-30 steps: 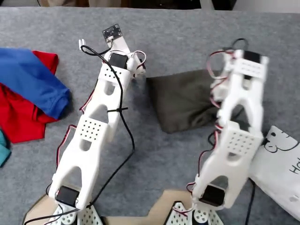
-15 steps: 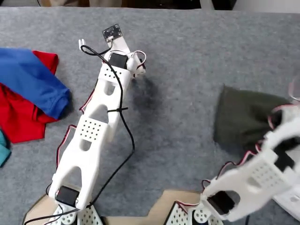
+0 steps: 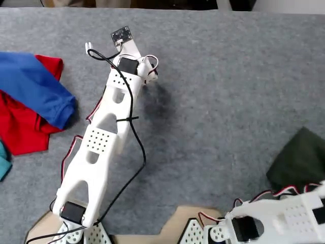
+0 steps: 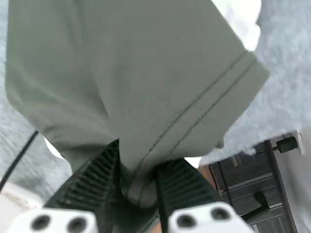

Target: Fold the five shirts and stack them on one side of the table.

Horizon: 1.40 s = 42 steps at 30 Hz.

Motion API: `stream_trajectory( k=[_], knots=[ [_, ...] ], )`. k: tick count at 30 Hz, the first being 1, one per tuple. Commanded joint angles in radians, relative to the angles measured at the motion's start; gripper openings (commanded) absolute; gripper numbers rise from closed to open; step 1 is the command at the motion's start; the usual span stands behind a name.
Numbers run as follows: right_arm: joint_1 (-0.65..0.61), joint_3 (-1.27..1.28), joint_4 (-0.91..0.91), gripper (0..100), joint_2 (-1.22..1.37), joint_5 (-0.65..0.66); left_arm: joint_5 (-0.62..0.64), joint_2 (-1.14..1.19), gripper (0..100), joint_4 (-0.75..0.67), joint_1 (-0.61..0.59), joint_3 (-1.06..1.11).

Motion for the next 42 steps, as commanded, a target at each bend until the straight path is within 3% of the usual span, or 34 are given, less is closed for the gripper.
stream_trajectory(
  k=[1, 6, 9, 13, 16, 22, 28, 30, 36, 42],
  knots=[
    [0.068, -0.005, 0.017, 0.5, -0.061, 0.066, -0.008, -0.016, 14, 0.005, -0.005, -0.052],
    [0.079, 0.001, 0.018, 5.3, -0.028, 0.124, -0.008, -0.016, 14, 0.006, -0.005, -0.052],
    [0.099, -0.004, 0.020, 18.8, -0.028, 0.127, -0.008, -0.016, 14, 0.006, -0.005, -0.052],
    [0.113, 0.019, 0.023, 40.1, -0.096, 0.224, -0.009, -0.016, 14, 0.020, -0.003, -0.057],
    [0.110, 0.076, 0.023, 47.5, -0.213, 0.252, -0.046, -0.025, 14, 0.034, -0.009, -0.061],
    [-0.016, 0.242, 0.023, 44.6, -0.456, 0.247, -0.189, -0.062, 14, 0.137, -0.112, -0.160],
    [-0.282, 0.440, 0.021, 7.7, -0.628, 0.052, -0.414, -0.183, 14, 0.310, -0.293, -0.153],
    [-0.389, 0.481, 0.020, 0.1, -0.670, -0.021, -0.491, -0.200, 14, 0.359, -0.362, -0.155],
    [-0.684, 0.555, 0.020, 1.6, -0.734, -0.212, -0.611, -0.236, 19, 0.368, -0.626, -0.147],
    [-0.816, 0.573, 0.020, 1.6, -0.736, -0.275, -0.652, -0.262, 24, 0.368, -0.881, -0.147]
  ],
)
